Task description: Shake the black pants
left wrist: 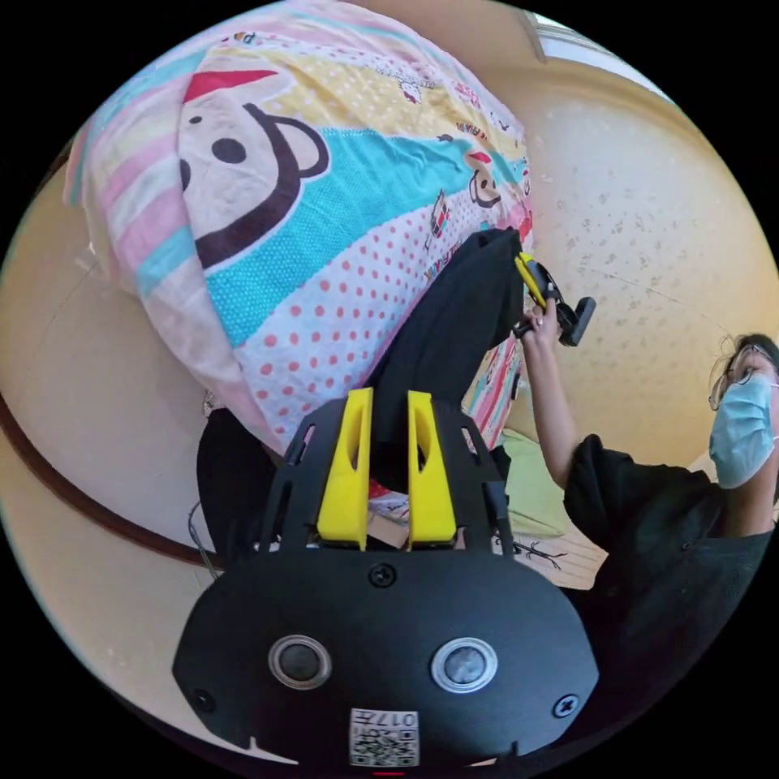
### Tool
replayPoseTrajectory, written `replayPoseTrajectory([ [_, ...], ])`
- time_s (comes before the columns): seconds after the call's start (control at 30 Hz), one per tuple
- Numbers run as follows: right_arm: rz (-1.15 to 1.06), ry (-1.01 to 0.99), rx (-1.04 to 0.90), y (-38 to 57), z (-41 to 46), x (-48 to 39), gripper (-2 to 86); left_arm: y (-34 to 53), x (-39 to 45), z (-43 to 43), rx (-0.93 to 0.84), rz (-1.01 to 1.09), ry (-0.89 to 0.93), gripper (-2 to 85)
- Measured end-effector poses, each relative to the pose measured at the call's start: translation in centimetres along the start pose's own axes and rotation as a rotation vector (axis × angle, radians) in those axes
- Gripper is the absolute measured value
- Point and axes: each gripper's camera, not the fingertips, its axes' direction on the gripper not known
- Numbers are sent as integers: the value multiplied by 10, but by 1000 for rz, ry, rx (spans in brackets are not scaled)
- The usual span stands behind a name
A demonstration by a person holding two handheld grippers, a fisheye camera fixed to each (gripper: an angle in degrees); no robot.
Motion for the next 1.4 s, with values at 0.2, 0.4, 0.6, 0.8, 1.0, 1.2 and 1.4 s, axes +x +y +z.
replayPoseTrajectory([
  [0.2,234,-83,-204,203,-33,6,108,-39,33,-13,-30,119,-134,96],
  [0.4,501,-376,-327,325,5,-4,115,-79,62,35,-229,212,-143,107],
  [0.6,635,-438,-227,341,-14,17,30,-67,92,47,-367,253,-201,44],
  [0.8,461,-307,-540,377,-58,-8,26,-2,117,25,-516,268,-112,27],
  [1.0,610,-229,-598,402,-87,58,58,7,91,30,-570,106,-322,64],
  [1.2,651,-220,-126,341,-159,124,83,-28,150,13,-377,325,-315,91],
  [1.4,664,-333,-106,327,-104,142,94,-33,142,52,-467,309,-323,104],
])
